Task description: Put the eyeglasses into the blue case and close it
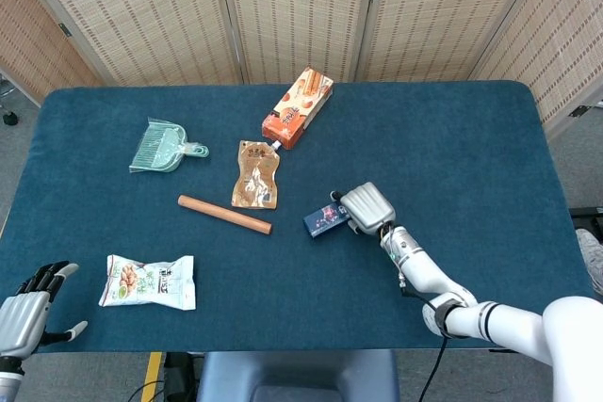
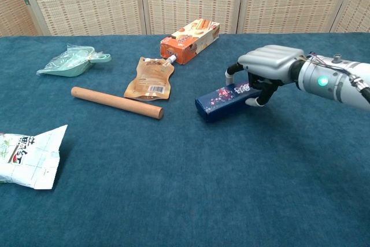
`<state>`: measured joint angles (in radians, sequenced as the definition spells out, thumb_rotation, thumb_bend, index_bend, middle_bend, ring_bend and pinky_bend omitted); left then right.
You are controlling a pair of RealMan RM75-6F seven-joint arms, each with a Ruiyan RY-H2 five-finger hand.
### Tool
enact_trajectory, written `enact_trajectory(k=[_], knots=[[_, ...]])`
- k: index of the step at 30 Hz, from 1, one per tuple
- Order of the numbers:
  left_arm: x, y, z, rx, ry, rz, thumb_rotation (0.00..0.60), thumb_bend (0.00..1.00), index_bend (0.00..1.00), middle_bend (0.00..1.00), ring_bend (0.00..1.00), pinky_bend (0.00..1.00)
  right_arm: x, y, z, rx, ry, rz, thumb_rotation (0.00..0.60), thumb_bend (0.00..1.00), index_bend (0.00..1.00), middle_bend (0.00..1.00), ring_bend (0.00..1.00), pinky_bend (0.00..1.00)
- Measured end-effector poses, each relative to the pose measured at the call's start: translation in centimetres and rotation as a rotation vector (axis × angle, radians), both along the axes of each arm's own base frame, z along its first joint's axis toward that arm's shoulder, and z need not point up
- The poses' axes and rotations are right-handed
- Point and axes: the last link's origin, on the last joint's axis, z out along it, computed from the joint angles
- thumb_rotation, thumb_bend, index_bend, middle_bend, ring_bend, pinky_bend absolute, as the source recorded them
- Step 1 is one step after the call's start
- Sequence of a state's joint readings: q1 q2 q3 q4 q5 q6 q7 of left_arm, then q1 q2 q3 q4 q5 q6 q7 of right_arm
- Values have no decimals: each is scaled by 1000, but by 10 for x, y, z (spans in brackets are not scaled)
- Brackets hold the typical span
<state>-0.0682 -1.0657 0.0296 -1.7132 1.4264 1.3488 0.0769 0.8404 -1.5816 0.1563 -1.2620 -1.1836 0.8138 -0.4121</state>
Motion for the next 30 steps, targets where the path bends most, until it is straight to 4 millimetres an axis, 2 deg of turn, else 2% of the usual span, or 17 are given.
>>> enact_trajectory(k=[6, 12, 15, 21, 23, 26, 30], knots=[[2, 7, -1, -1, 2, -15, 600, 196, 173, 132, 106, 216, -13, 13, 34, -73, -56, -21, 600, 266, 0, 913, 1000, 1000], [6, 16, -3, -3, 1, -37, 600, 196, 173, 132, 106, 216, -38, 34, 76, -164, -82, -64, 600, 269, 28, 861, 989, 1000], [7, 20, -4, 4, 5, -46, 600, 196, 173, 132, 106, 216, -56, 49, 99, -222, -84, -92, 600, 289, 109, 774, 886, 965], [11, 28, -7, 33, 5, -66, 600, 196, 173, 132, 106, 216, -96, 93, 130, -296, -105, -186, 600, 303, 137, 485, 522, 697], [13, 31, -8, 42, 5, -74, 600, 196, 173, 132, 106, 216, -107, 109, 137, -321, -117, -214, 600, 303, 137, 428, 444, 640], [16, 35, -10, 48, 9, -84, 600, 196, 173, 132, 106, 216, -119, 131, 147, -352, -135, -246, 600, 303, 137, 375, 372, 581], [21, 39, -14, 53, 15, -95, 600, 196, 173, 132, 106, 216, -131, 155, 156, -381, -151, -272, 600, 303, 137, 369, 365, 572]])
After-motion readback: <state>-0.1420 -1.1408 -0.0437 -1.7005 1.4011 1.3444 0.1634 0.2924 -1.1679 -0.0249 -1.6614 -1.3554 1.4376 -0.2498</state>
